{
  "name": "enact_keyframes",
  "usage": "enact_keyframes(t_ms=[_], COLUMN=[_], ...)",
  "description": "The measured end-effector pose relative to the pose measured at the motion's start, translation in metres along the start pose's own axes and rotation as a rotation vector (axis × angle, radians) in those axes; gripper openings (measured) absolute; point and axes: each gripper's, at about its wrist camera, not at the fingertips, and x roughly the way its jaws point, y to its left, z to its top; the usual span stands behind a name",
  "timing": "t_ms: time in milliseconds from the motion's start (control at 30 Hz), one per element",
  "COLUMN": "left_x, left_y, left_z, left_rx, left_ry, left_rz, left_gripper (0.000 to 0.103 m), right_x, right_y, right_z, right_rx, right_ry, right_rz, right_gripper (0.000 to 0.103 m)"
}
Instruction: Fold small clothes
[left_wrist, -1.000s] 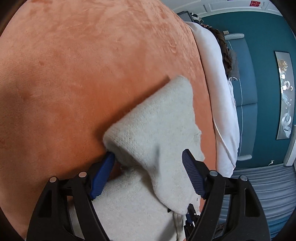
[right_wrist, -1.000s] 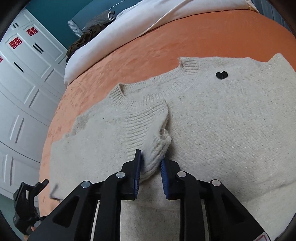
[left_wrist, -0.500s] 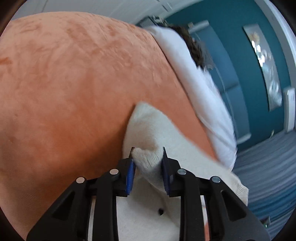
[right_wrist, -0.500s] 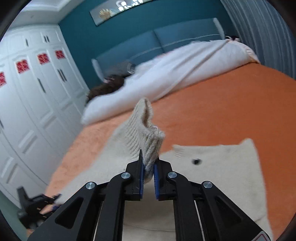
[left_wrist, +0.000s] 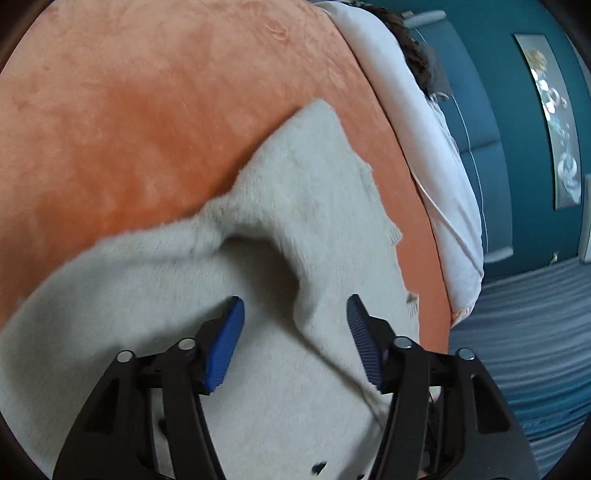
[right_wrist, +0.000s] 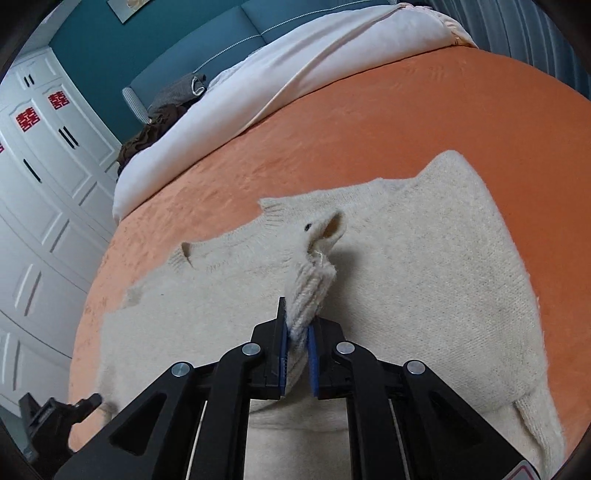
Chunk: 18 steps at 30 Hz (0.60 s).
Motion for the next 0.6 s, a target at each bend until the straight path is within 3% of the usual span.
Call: enact_keyframes(t_ms=[67,133,167,233,333,467,500,567,600], left_x=[0.0,-0.008,-0.012,-0.011,-0.003,-0.007,-0.006,-0.004,-0.005], left_y=[-0.003,-0.005,-0.005,-0.001,0.007,0.008,0.009,0.007,0.007], left_z=[0.016,0.032,0.038,0.043,0.037,0.033,0.033,0.034,0.034], left_rx=[0.004,0.032,0.05,0.113,0.189,0.243,0.24,0.24,0.239], left_ry=[-0.05,-0.108,-0.131,-0.139,-0.124,-0.145,-0.145,-0.145,-0.143], left_rz=[0.002,0.032,0.051,0.112,0.19,0.202,0.201,0.206,0.208], left_gripper=[0.022,0.014,0.014,0.012,0.008,0.009,0.009,0.01,0.01], right_x=[-0.014,-0.033,-0.046,-0.044,0.025,-0.011,-0.007,0.028,0.025], right_y=[0.009,0.018,0.02,0.016,-0.002,0.004,0.003,-0.001,0.0], right_z=[0.006,0.013,0.013,0.007,-0.023,-0.019,-0.019,-0.023,-0.024], right_rx=[-0.015,-0.036,-0.05,-0.093,-0.147,-0.09,-0.096,-0.123,-0.116], right_ry=[-0.022,-0.079,-0.121,-0.148,0.107,-0.064,-0.063,0.073,0.054], right_rz=[0.037,0.081,0.104,0.043,-0.139,-0.017,-0.037,-0.128,-0.113], right_gripper=[0.009,0.009,0.009,0.008,0.008,0.008,0.008,0.008,0.008])
